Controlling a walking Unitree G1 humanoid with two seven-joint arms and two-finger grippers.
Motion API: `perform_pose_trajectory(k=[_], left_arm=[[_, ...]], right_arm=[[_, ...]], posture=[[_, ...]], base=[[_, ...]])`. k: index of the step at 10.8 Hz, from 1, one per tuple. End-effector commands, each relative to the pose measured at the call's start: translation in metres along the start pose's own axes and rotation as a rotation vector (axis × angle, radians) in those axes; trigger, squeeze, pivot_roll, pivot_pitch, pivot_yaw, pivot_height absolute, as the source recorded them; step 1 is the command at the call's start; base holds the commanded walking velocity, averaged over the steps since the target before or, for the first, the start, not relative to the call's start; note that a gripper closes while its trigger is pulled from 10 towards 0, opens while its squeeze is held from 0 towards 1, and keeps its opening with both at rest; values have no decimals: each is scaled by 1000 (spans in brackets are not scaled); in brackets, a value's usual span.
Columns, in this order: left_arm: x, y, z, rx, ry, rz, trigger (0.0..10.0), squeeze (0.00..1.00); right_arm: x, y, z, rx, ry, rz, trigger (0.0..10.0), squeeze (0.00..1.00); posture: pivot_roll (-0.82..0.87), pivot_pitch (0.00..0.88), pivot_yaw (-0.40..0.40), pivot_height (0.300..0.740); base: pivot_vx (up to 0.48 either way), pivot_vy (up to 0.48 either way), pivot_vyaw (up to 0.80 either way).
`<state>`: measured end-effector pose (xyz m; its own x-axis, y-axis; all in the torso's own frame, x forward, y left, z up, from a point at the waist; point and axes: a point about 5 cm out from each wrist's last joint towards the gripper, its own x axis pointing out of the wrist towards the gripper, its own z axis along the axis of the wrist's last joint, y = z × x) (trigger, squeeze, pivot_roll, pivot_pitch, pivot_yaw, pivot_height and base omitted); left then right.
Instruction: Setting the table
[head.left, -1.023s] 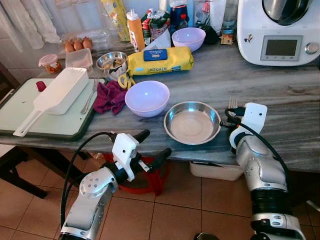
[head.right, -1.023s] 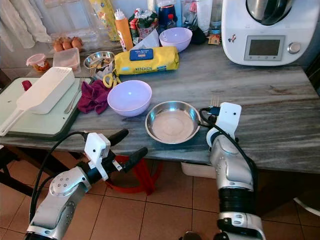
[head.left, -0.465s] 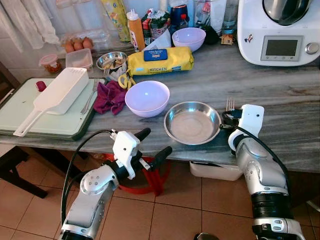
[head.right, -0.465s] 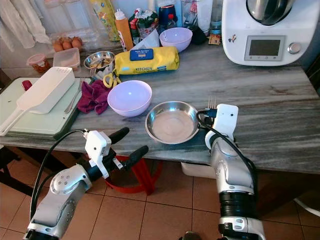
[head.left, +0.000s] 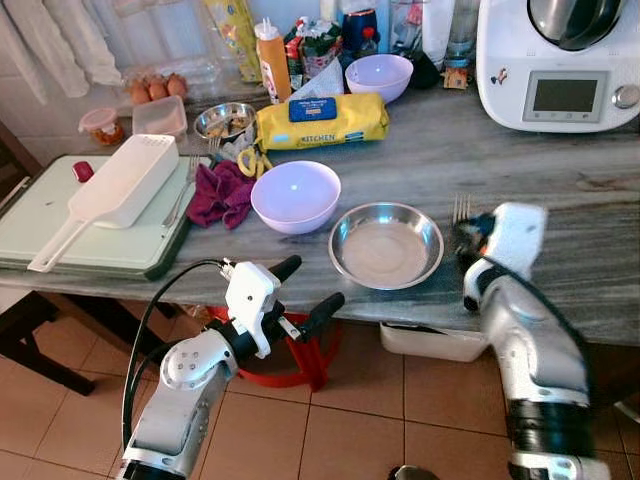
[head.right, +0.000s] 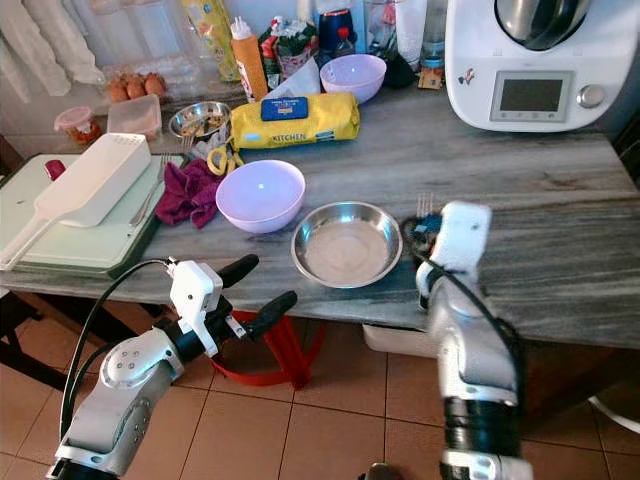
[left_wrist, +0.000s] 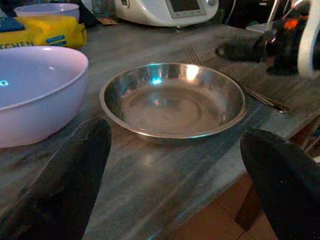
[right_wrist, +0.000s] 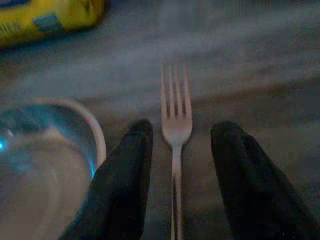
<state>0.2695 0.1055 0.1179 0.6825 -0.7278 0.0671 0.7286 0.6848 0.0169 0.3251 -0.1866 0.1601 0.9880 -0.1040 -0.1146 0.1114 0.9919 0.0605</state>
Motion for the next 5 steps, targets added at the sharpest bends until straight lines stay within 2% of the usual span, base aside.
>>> perform_pose_trajectory(k=[1, 3, 4, 5], left_arm=[[-1, 2, 1, 16, 4, 4, 10000, 0], [1, 3, 2, 15, 0, 3, 10000, 0], [1, 3, 2, 15, -2, 5, 10000, 0], [2, 5, 1, 16, -3, 15, 10000, 0]], right_arm=[[-4, 5, 10, -22, -65, 29, 10000, 1000], [-9, 9, 24, -16, -184, 45, 10000, 1000], [-15, 18, 26, -25, -223, 116, 10000, 1000], [-22, 26, 24, -98, -266, 173, 10000, 1000]], posture=[[-192, 100, 130, 740], [-195, 97, 130, 740], [-195, 92, 128, 740], [-190, 84, 125, 740]], base=[[0, 0, 0], [0, 0, 0], [0, 0, 0], [0, 0, 0]])
